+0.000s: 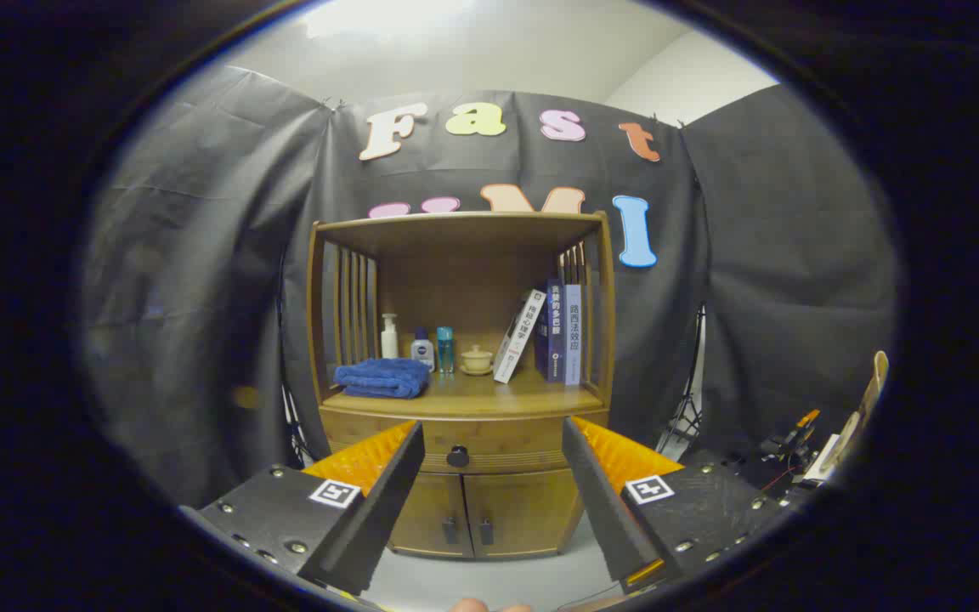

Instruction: Pull open the drawer, take out the items inside it, and place them on the countertop above the cabinet.

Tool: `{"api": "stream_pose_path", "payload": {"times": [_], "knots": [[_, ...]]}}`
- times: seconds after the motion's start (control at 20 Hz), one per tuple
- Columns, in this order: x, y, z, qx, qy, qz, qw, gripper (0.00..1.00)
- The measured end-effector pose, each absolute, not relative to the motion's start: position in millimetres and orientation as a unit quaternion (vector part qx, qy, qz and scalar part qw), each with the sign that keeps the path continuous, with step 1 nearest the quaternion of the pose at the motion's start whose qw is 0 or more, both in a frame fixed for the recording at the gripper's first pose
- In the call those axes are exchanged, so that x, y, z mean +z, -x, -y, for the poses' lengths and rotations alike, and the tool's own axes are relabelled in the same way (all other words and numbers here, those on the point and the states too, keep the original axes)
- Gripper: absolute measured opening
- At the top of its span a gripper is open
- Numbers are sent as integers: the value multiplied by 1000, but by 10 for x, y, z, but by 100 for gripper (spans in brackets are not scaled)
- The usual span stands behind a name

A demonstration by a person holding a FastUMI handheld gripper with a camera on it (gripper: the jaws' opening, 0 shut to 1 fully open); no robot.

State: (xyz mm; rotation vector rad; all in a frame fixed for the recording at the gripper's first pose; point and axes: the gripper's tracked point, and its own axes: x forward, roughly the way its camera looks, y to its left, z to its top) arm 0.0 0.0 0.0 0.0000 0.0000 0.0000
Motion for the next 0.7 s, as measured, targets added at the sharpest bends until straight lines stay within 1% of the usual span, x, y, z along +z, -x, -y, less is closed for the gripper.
{"api": "stream_pose_path", "payload": {"times": [0.5,0.7], "knots": [[-180,-484,-163,-1,1,-7,1000,98],[-226,-734,-189,-16,15,2,1000,97]]}}
